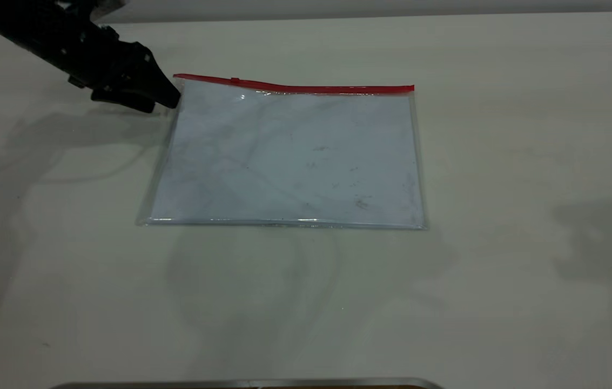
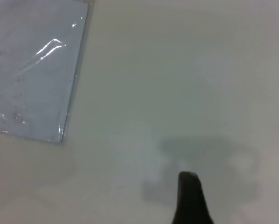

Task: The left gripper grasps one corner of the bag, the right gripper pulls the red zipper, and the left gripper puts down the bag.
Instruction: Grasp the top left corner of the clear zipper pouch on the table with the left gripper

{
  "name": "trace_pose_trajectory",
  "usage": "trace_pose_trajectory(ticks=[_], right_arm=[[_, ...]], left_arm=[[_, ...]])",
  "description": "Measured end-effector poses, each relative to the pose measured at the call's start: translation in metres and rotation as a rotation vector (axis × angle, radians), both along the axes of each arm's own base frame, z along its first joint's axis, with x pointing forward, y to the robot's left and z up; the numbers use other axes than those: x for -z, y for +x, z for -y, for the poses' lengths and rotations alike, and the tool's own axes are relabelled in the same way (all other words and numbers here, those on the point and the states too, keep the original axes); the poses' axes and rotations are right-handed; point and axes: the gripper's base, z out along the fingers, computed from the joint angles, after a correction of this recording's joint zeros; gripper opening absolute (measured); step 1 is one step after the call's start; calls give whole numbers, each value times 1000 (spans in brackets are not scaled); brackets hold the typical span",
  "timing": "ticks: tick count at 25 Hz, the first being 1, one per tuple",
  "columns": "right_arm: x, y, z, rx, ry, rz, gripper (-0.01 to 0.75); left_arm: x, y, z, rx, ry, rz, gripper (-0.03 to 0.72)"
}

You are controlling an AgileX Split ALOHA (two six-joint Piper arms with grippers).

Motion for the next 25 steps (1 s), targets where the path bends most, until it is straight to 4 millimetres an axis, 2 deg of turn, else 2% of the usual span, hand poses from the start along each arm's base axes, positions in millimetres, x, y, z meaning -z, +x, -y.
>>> trace_pose_trajectory(ticks=[7, 15, 19, 22, 25], right_arm=[[0, 0, 0, 0, 0, 0, 557], [0, 0, 0, 0, 0, 0, 557], [0, 0, 0, 0, 0, 0, 557], [0, 0, 0, 0, 0, 0, 557], [0, 0, 0, 0, 0, 0, 557]], left_arm=[[5, 4, 5, -19, -75, 64, 576], [22, 2, 6, -49, -106, 42, 568], [23, 2, 9, -61, -148, 37, 561], [21, 3, 10, -58, -172, 60, 508], [20, 3, 12, -47, -191, 67, 390]])
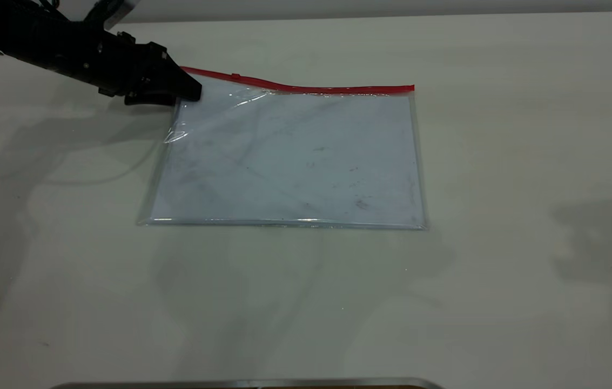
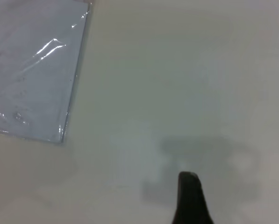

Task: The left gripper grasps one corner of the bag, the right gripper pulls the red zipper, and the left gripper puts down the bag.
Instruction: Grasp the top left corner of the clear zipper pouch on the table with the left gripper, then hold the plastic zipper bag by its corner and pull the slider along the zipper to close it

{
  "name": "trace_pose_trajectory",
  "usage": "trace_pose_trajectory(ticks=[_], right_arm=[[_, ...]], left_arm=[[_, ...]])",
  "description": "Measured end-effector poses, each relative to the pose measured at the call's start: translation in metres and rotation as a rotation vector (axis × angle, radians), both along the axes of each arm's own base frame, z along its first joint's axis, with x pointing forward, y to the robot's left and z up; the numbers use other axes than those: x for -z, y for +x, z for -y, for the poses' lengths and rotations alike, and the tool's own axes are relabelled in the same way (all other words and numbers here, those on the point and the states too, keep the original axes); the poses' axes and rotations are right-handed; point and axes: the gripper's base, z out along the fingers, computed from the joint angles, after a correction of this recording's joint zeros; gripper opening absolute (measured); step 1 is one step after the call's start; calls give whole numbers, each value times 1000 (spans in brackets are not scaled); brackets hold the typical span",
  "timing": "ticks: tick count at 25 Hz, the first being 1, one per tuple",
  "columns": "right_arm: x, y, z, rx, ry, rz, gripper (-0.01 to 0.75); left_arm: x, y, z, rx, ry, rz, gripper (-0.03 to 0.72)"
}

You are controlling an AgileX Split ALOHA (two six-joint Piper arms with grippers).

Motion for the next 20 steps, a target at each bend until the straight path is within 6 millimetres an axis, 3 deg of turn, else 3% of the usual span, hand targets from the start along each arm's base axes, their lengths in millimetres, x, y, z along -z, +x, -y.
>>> trace_pose_trajectory(ticks=[8, 13, 20], right_arm=[[0, 0, 0, 0, 0, 0, 557], [0, 0, -1, -35, -13, -2, 557], [-1, 5, -27, -242, -15, 74, 557]], left_arm=[[1, -2, 3, 55, -20, 29, 62], [-17, 7, 7, 248, -20, 152, 53], [-72, 24, 19, 704, 84, 388, 53]])
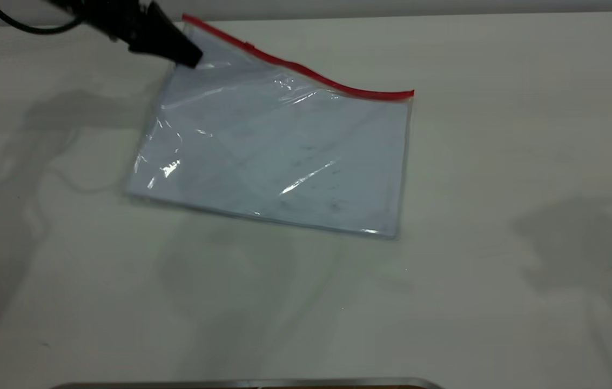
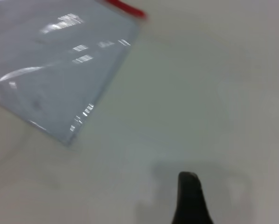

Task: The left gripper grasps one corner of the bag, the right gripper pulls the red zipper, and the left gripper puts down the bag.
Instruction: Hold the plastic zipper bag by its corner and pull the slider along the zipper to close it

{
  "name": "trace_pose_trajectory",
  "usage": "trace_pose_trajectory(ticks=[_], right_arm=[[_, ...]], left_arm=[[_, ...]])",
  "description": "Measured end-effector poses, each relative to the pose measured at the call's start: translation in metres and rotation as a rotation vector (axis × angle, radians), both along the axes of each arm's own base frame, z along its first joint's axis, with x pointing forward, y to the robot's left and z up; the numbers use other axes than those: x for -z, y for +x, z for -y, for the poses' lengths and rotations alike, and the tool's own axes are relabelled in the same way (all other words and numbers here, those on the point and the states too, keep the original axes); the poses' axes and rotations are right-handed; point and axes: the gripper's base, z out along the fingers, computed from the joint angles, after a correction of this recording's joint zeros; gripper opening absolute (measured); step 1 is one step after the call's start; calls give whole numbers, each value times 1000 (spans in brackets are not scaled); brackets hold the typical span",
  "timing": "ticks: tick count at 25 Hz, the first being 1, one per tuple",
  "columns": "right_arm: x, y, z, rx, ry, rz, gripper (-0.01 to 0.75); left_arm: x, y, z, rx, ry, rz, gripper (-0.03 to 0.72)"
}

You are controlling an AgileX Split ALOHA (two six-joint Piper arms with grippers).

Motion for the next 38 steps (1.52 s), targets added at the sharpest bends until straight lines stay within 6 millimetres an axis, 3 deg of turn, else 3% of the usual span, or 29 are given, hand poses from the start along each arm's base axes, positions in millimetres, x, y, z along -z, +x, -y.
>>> trace_pose_trajectory(ticks=[5, 11, 19, 27, 38], right_arm=[[17, 21, -21, -105, 10, 1, 557], [53, 61, -49, -228, -11, 8, 557], [103, 110, -90, -375, -3, -5, 557], [147, 125, -110, -484, 31, -42, 557], [177, 129, -116, -522, 68, -8, 557]], left_arm=[[-25, 9, 19, 85, 43, 99, 53], [-20, -4, 65, 340, 179, 208, 53], [-18, -22, 118, 602, 192, 350, 53], [-18, -34, 151, 740, 174, 459, 53], [-24, -36, 166, 687, 80, 483, 53]])
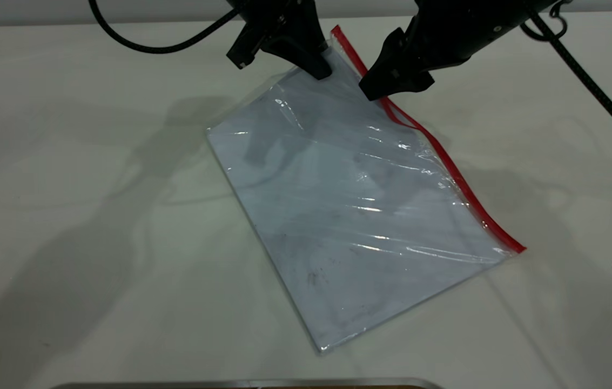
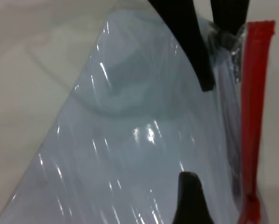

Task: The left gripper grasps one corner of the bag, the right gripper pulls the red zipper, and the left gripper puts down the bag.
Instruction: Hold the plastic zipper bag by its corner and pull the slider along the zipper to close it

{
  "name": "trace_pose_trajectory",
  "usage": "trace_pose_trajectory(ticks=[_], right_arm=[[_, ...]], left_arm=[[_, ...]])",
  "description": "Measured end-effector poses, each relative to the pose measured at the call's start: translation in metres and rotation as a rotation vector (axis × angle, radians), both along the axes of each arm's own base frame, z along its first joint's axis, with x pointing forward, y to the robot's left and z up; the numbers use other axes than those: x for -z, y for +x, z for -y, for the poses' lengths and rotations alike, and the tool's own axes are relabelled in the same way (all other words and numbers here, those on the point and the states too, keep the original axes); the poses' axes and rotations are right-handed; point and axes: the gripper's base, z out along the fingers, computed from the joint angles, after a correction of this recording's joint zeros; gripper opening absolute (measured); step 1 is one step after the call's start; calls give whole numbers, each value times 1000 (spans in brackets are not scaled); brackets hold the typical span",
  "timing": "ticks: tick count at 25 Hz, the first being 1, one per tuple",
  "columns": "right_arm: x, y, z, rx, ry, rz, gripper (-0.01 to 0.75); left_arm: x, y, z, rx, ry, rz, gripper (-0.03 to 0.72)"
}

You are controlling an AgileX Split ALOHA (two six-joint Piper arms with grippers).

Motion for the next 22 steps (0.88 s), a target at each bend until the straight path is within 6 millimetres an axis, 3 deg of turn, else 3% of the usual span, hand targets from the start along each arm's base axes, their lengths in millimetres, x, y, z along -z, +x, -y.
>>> trace_pose_trajectory(ticks=[8, 11, 22], right_arm=[[9, 3, 1, 25, -11, 12, 552], [9, 4, 2, 32, -19, 17, 511], [10, 6, 5, 58, -54, 31, 127]], left_arm=[[-2, 0, 2, -11, -31, -11, 53], [-2, 0, 2, -13, -31, -10, 53], [-1, 3, 0, -66, -28, -23, 53]])
